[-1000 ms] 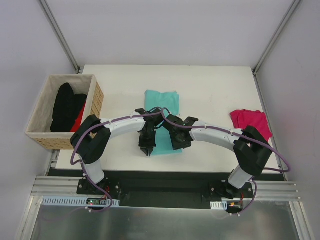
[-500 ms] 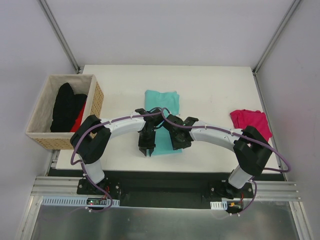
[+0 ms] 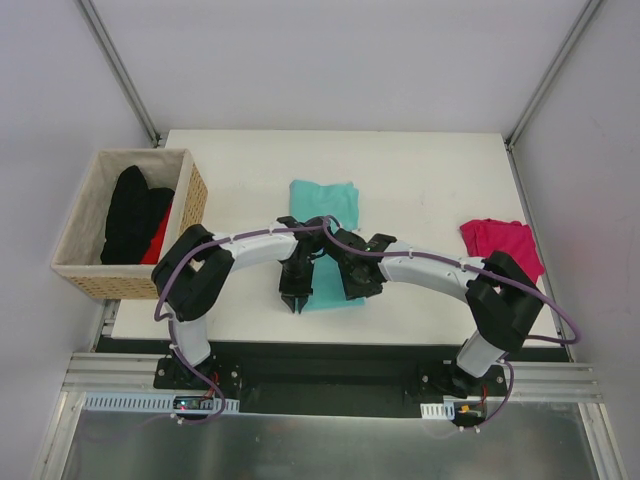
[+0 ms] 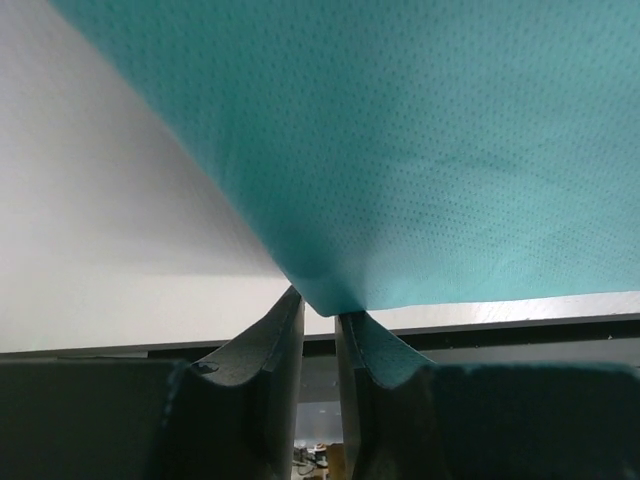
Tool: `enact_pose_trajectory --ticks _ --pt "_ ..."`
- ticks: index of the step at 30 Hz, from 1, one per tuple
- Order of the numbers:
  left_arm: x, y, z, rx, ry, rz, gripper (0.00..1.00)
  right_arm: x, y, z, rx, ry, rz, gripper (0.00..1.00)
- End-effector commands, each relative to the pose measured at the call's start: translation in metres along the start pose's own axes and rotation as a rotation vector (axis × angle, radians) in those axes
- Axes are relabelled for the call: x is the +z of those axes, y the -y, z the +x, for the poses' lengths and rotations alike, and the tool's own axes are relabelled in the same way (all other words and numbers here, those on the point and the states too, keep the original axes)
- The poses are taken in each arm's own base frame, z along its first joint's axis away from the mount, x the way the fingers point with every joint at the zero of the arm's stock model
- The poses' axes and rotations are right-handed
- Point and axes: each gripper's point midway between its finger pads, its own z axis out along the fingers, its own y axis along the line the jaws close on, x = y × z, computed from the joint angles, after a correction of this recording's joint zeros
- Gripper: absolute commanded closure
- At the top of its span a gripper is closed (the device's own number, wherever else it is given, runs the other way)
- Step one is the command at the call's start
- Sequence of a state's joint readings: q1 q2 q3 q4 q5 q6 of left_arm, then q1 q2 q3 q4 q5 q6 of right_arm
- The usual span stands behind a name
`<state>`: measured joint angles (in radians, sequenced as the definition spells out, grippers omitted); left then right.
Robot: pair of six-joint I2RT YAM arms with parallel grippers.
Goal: Fold and stack the t-shirts
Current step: Grab one side of the 2/3 rectangular tshirt with both arms
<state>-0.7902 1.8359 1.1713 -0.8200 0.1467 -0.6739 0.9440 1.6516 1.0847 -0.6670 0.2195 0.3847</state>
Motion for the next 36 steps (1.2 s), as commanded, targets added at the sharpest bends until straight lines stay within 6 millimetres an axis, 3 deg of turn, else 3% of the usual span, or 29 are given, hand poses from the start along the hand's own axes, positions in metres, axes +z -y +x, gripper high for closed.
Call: enact_pose_trajectory --ticks 1,5,7,36 --pt "-0.007 0.000 -0.008 0.019 0.011 -0.005 0.82 -0.006 -0.004 -0.009 0.024 0.014 -0.017 0.59" --pt "-0.007 0.002 -0.010 0.024 0.008 0.000 0.87 -0.004 -0.003 -0.008 0.028 0.006 -0.013 0.59" --pt "-0.006 0.002 -0.010 0.020 0.002 0.001 1.00 -0.004 -0.002 -0.009 0.031 0.005 -0.013 0.59" --pt "-0.007 -0.005 -0.002 -0.006 -0.019 0.008 1.00 0.016 -0.006 0.009 0.084 -0.029 -0.049 0.60"
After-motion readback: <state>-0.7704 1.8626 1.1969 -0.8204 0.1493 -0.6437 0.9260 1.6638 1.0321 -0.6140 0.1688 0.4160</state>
